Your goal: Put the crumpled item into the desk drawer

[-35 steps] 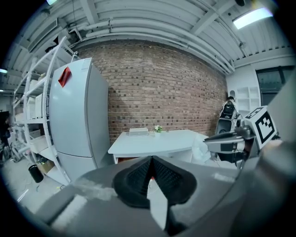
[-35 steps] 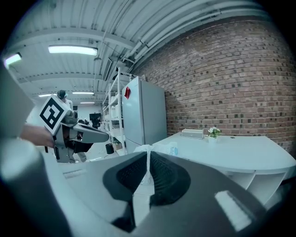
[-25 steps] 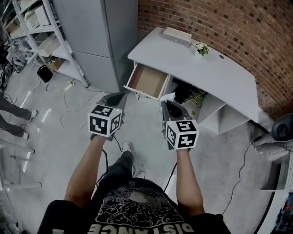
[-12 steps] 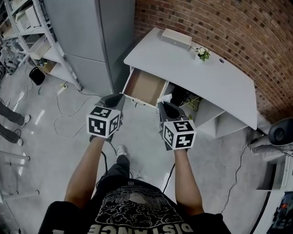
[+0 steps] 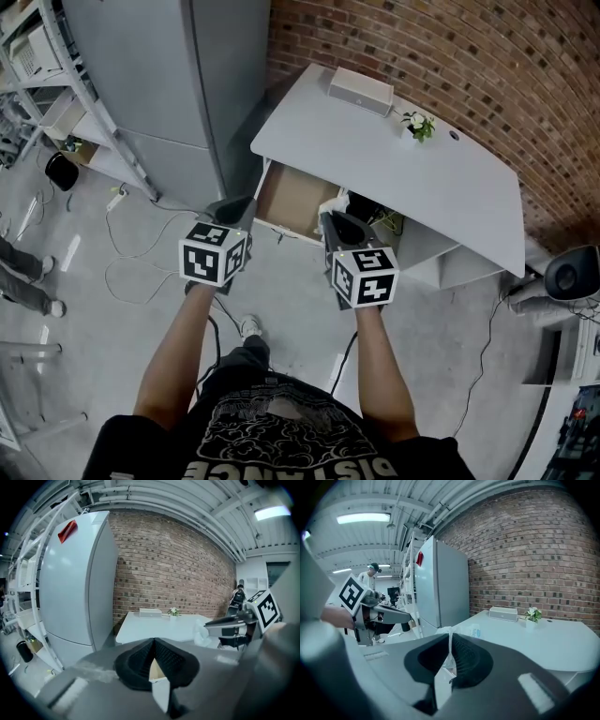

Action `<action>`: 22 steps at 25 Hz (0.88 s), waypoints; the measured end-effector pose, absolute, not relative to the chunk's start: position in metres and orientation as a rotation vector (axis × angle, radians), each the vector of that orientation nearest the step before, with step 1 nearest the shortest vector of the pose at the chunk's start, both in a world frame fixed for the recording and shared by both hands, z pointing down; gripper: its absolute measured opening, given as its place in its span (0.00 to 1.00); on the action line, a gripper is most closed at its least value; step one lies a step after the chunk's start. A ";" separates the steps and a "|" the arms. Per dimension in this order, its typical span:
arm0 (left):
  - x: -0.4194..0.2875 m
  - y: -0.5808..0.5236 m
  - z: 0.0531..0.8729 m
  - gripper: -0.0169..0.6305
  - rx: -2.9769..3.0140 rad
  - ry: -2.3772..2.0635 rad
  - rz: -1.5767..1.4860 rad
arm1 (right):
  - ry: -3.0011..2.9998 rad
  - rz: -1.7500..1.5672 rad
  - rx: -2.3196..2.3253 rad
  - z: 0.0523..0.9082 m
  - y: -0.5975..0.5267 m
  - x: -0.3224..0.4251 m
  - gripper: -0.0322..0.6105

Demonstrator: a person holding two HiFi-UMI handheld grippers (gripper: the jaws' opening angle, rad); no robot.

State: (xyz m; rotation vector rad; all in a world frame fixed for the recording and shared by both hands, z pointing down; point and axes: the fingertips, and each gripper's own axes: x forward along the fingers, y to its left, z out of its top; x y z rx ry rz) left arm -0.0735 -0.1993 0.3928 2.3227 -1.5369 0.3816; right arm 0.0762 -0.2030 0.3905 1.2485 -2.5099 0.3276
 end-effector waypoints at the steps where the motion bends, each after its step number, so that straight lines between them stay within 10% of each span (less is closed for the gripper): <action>1: -0.077 -0.205 0.393 0.03 2.325 -1.530 0.384 | -2.507 0.331 1.252 0.390 -0.209 0.072 0.08; 22: -0.135 -0.291 0.426 0.03 2.295 -1.428 0.370 | -2.395 0.394 1.242 0.421 -0.289 0.011 0.08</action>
